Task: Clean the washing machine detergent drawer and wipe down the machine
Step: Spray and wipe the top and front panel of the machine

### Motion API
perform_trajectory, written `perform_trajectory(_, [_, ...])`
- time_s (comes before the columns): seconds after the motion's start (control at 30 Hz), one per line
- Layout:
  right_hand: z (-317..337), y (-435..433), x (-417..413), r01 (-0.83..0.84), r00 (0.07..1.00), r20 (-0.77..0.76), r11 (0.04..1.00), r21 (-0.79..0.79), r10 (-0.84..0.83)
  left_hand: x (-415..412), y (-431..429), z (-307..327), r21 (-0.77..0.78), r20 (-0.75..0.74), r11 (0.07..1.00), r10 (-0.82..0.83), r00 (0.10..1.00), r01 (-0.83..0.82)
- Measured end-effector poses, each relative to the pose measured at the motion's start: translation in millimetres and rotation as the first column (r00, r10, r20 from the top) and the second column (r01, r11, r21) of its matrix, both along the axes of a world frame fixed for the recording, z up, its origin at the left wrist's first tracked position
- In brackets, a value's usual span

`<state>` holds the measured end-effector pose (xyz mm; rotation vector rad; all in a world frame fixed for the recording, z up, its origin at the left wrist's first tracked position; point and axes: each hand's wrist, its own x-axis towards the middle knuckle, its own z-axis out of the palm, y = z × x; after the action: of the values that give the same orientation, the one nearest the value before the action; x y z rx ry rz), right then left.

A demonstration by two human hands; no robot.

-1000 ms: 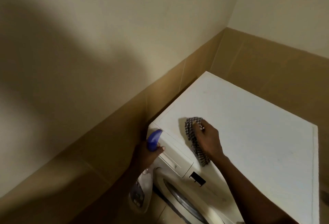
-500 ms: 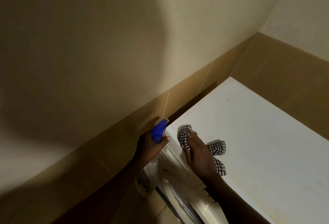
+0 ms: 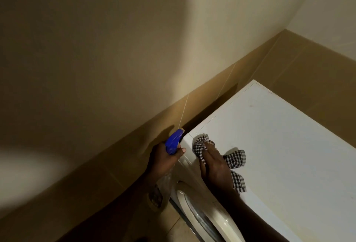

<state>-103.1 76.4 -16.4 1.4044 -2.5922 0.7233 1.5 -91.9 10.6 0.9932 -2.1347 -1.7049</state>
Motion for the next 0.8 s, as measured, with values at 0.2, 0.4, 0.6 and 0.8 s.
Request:
perform_trajectory(0.2, [11, -9, -4, -0.03, 1.0, 0.001, 0.999, -0.03, 0.031, -2, -5, 6, 0.024, 0.021, 1.0, 0.008, 1.0, -0.008])
perform_trajectory(0.4, [6, -46, -11, 0.051, 0.998, 0.044, 0.997, -0.055, -0.048, 6, -7, 8, 0.024, 0.008, 0.999, 0.031, 0.999, -0.032])
perform_trajectory(0.6, [-2, -36, -9, -0.027, 0.997, -0.073, 0.999, -0.03, 0.025, 9, -14, 12, -0.005, -0.004, 1.0, 0.024, 1.0, -0.024])
perform_trajectory(0.8, [-1, -83, -20, -0.081, 0.997, -0.018, 0.997, -0.007, 0.08, 9, -13, 11, 0.0, 0.025, 1.0, -0.01, 1.0, 0.01])
